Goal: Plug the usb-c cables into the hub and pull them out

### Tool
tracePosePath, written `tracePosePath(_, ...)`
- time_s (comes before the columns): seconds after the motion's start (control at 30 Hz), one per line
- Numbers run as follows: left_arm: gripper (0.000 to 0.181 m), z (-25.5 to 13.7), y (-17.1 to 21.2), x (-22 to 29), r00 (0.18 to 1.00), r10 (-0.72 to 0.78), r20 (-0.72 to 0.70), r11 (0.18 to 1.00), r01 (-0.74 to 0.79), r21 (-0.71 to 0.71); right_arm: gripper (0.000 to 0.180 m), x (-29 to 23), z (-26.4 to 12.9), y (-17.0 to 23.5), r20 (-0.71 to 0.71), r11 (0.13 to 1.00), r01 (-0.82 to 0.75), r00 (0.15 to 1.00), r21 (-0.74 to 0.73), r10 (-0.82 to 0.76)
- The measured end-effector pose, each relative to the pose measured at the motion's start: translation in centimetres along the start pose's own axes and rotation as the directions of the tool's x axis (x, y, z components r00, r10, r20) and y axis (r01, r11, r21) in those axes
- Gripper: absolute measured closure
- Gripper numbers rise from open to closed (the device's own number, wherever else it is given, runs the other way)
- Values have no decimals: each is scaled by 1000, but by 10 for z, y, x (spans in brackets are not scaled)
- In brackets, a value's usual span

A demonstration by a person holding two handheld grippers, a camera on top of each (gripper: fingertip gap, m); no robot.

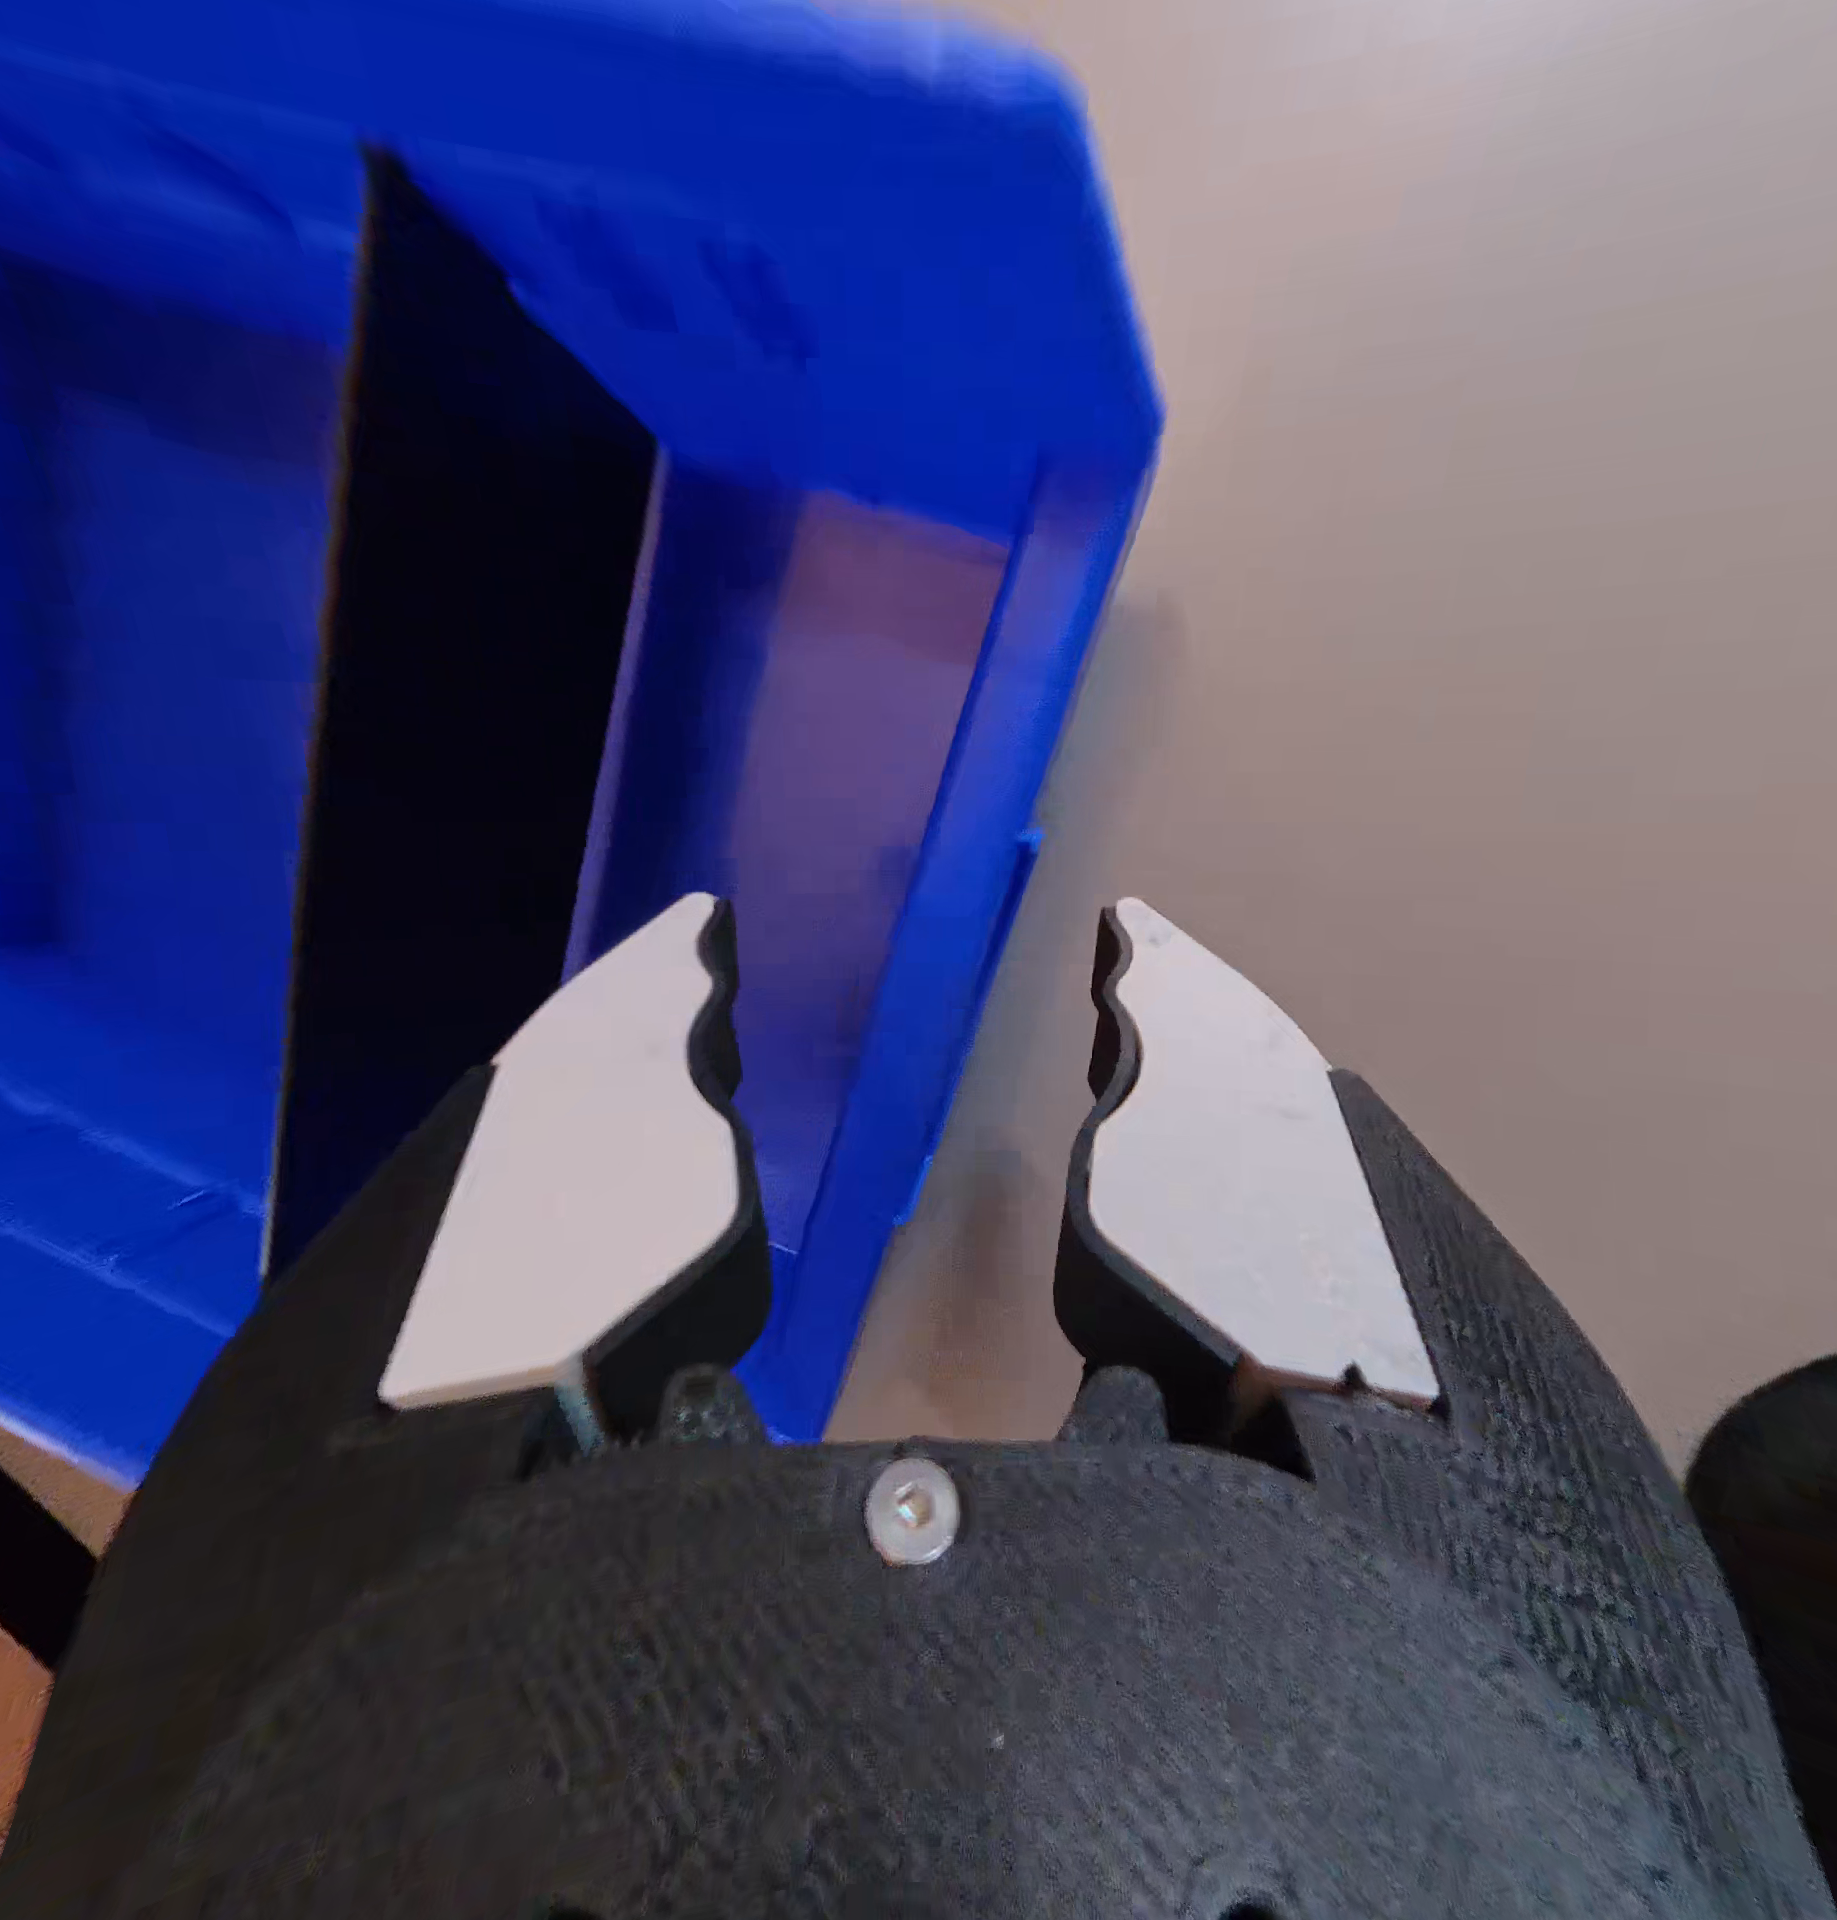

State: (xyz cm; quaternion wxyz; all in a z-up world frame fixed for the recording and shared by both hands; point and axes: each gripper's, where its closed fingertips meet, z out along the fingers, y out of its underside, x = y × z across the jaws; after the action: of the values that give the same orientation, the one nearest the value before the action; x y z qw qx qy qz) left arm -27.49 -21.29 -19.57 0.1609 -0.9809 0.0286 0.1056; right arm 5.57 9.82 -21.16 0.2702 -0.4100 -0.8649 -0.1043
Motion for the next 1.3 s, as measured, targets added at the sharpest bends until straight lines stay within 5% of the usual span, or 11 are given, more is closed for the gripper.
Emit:
tracePosePath(0.03,113,8,5,-1,1000,17,8,999,-17,-31,146,1,1,-2,4,1000,3,1000,-2,-3)
tracePosePath(0.13,122,27,15,-2,997,77,24,992,-74,-104,146,1,2,-6,17,1000,2,1000,7,-2)
tracePosePath(0.23,149,34,1,6,991,129,27,991,-128,-32,146,-1,0,-8,12,999,13,1000,29,-14)
tracePosePath(0.57,153,28,-51,101,921,386,56,916,-390,95,146,-41,-28,-29,-139,988,142,982,68,-132)
tracePosePath(0.9,149,15,-100,197,732,670,121,691,-675,261,148,-103,-83,-67,-269,951,101,963,293,-19)
tracePosePath(1.03,130,-1,-105,179,810,559,177,740,-584,333,153,-118,-145,-71,-107,773,-218,933,595,345)
tracePosePath(1.13,129,-31,-106,179,900,404,161,748,-427,508,157,-106,-174,-25,-15,570,-455,772,685,635)
tracePosePath(1.3,137,-75,-109,227,961,224,-165,715,-47,698,146,-93,-162,48,41,336,-659,486,673,873)
